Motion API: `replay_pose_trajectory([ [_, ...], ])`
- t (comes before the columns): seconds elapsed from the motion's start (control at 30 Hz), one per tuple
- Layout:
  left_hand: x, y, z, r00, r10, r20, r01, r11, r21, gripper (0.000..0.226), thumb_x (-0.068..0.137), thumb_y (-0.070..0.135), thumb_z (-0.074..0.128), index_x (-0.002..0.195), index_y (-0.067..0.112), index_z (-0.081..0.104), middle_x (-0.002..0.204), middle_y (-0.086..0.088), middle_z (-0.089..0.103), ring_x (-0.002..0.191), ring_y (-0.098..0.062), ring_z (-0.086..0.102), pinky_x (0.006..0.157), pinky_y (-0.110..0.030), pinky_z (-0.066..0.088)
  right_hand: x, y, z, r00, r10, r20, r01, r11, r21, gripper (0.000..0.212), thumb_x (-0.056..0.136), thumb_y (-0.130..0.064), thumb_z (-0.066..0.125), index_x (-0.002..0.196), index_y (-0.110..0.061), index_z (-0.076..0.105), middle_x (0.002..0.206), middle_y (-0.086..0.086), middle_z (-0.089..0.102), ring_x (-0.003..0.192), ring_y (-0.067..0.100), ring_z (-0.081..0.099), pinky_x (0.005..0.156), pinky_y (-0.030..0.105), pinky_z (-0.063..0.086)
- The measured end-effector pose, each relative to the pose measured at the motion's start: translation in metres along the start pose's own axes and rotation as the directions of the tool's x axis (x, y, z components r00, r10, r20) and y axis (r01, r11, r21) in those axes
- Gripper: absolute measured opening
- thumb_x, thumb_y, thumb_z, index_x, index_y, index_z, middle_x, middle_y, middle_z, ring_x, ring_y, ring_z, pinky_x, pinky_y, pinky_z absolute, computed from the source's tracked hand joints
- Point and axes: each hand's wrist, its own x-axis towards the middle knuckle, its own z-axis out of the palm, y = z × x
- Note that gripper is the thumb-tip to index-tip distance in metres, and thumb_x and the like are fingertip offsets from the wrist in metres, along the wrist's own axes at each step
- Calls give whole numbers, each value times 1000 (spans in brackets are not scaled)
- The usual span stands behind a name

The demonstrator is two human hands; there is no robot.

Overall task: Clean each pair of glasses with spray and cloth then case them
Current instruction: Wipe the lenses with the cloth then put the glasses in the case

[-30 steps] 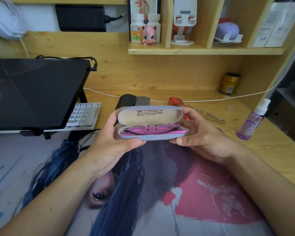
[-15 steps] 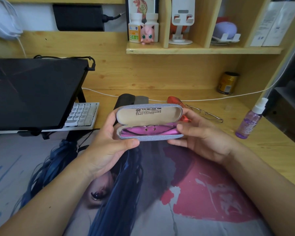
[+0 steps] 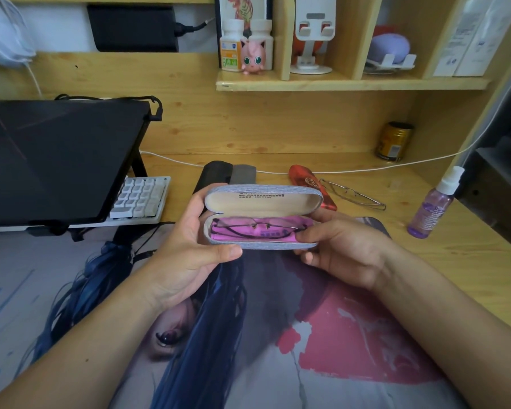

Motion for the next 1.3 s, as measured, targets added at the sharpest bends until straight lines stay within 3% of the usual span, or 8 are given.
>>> replay_pose_trajectory([
  [0.13, 0, 2, -2, 1000, -9, 7, 9, 1000, -6, 93, 70, -18, 72, 147, 26, 44, 134, -14, 61, 126, -29, 59, 106, -37, 50, -10, -15, -3, 994, 58, 90, -59, 998, 14, 40, 87, 5, 60, 120, -18, 65, 97, 4, 66, 73, 14, 63, 60, 25, 54],
  [0.23, -1, 4, -4, 1000, -22, 9, 22, 1000, -20, 92, 67, -7, 78, 147, 24, 44, 134, -16, 60, 127, -31, 58, 110, -41, 47, -16, -25, -18, 949, 25, 315, -46, 997, 59, 66, 86, -11, 69, 147, -25, 47, 138, 7, 59, 120, 29, 61, 85, 46, 56],
  [0.4, -1, 4, -1, 998, -52, -24, 52, 998, 24, 88, 70, -9, 78, 144, 28, 48, 133, -19, 62, 124, -32, 59, 114, -50, 42, -11, -19, -3, 986, -135, 95, 122, 983, 134, 65, 92, -63, 44, 149, -31, 44, 141, 1, 58, 123, 24, 63, 89, 47, 57],
  [0.6, -3, 6, 0, 998, -38, -51, 39, 999, 17, 83, 64, 2, 82, 138, 26, 53, 132, -18, 64, 124, -34, 61, 113, -54, 42, -10, -18, -4, 987, -136, 89, 123, 984, 131, 67, 96, -64, 31, 134, -16, 59, 128, 5, 64, 119, 23, 62, 96, 44, 55],
  [0.87, -3, 5, 0, 998, -36, -47, 38, 998, 41, 73, 61, 2, 84, 125, 28, 60, 117, -8, 69, 110, -24, 66, 101, -41, 54, -11, -18, -12, 982, -156, 107, 141, 980, 137, 59, 83, -63, 56, 116, -15, 65, 114, 11, 60, 102, 26, 62, 90, 45, 57],
  [1.0, -3, 4, 0, 995, -26, -93, 27, 1000, 10, 52, 60, 5, 86, 105, 21, 65, 133, -12, 62, 120, -28, 61, 103, -46, 53, -10, -17, -12, 977, -162, 142, 149, 984, 94, 58, 87, -63, 50, 100, -10, 70, 138, 23, 57, 125, 31, 58, 95, 46, 55],
  [1.13, -3, 3, 1, 997, -34, -72, 38, 998, 49, 49, 61, 6, 85, 102, 20, 63, 135, -12, 61, 121, -24, 61, 109, -52, 48, -11, -15, -9, 973, -128, 193, 118, 991, 63, 63, 85, -61, 62, 117, -7, 66, 136, 21, 57, 122, 27, 60, 94, 43, 55],
  [1.3, -4, 5, 1, 996, -79, -37, 83, 988, 128, 49, 60, 10, 84, 100, 25, 60, 139, -11, 59, 118, -22, 59, 98, -36, 52, -15, -10, -4, 961, -229, 155, 276, 797, -538, 48, 84, -23, 78, 130, -25, 63, 126, -9, 66, 118, 7, 62, 96, 21, 47],
])
